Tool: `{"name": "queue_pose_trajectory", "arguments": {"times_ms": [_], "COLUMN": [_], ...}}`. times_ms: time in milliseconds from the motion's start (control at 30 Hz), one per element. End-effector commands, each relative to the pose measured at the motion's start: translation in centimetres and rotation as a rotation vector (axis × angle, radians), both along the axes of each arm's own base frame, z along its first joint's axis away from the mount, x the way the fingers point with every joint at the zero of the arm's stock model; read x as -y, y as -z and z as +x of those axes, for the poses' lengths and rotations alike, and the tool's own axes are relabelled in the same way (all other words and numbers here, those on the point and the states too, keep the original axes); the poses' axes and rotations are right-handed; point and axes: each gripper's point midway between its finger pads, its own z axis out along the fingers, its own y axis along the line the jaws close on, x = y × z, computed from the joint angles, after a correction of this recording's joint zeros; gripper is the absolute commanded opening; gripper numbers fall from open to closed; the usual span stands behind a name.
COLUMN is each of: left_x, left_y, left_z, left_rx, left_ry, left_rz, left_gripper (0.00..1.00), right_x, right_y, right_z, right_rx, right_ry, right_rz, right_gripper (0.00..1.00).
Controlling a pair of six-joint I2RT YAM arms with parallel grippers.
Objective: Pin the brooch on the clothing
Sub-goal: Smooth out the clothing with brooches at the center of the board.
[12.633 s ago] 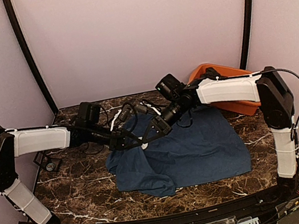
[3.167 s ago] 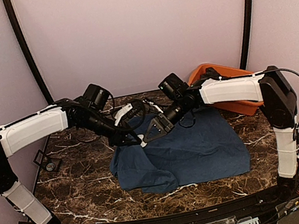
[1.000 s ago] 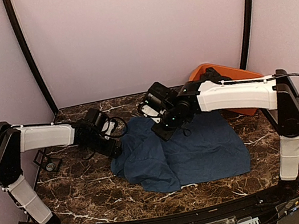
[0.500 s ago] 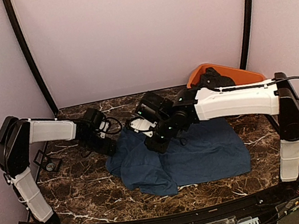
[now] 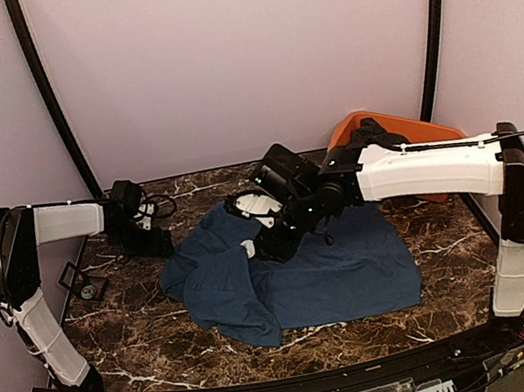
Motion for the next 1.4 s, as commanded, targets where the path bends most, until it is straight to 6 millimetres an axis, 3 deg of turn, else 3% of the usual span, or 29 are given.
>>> {"name": "queue_pose_trajectory", "arguments": {"times_ms": [0,433,800,1033,1367], "left_x": [-0.5,0.9,-0.2,-0.2,0.7], "left_y": [-3.7,-6.2,-9.5,-11.1,-11.8], "left_z": [0.8,1.2,1.0,0.4,0.0], "left_rx": [0.062,0.121,0.193,0.244,0.263], "left_ry": [-0.018,0.005,0.021,0.034,0.076], "left_rz": [-0.079,-0.168,-0.102,-0.108,-0.086], "left_gripper": [0.85,0.86,0.86,0.99,0.99], "right_x": [1.9,3.2,3.6,5.6,6.9], "right_y": [-0.2,1.1,1.5,2.3,3.3], "right_z": [2.9,5.4,6.4,7.2,8.0], "right_rx": [-0.025,-0.077,-0.085,-0.123,-0.143], "right_ry": [0.126,0.219,0.265,0.339,0.398], "right_rz": [0.039,0.017,0.006,0.002,-0.012], "right_gripper": [0.49,0.49,0.5,0.51,0.51]}}
